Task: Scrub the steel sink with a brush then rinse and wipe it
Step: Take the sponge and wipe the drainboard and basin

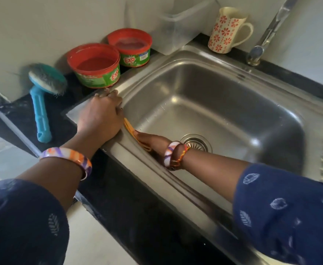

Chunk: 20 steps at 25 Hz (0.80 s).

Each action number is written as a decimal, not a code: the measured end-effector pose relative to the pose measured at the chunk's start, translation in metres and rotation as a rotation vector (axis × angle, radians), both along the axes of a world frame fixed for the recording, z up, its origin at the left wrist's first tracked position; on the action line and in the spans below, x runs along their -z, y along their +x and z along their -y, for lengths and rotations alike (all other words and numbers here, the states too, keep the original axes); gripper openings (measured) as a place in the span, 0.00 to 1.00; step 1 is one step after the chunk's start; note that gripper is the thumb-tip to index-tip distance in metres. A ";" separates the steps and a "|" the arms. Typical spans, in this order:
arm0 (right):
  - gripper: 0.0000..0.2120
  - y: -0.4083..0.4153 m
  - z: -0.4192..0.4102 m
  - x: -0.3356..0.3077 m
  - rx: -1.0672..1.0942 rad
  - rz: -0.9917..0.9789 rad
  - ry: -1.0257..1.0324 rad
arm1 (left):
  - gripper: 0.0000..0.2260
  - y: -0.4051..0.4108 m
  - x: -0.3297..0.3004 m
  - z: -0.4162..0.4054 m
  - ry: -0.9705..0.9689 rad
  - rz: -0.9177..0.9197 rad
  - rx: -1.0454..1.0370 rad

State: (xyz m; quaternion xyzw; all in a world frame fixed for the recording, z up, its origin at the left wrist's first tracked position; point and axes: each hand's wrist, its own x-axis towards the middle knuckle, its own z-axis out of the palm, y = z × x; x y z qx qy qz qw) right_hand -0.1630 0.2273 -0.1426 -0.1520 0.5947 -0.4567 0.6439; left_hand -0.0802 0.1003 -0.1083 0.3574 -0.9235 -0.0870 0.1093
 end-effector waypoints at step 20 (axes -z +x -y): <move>0.14 -0.015 -0.001 0.023 -0.288 -0.703 0.006 | 0.14 -0.001 -0.006 -0.008 0.012 -0.035 -0.033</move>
